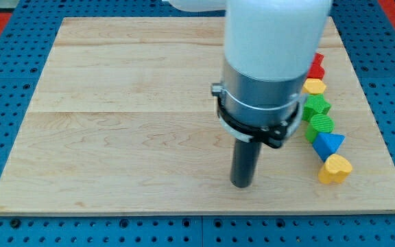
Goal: Point your arm towards yellow heart
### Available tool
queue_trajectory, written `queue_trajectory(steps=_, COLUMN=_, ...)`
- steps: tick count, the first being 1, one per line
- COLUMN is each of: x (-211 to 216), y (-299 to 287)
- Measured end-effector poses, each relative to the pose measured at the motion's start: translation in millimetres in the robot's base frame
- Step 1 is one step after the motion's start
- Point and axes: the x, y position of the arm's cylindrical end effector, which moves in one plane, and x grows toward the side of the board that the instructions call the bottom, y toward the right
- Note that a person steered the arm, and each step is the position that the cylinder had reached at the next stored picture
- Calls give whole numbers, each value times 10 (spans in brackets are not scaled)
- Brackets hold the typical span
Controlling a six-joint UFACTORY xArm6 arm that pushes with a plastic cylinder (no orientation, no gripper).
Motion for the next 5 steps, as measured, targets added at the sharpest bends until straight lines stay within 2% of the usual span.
queue_trajectory(steps=3, x=344, y=687)
queue_trajectory(steps=5, x=317, y=1163)
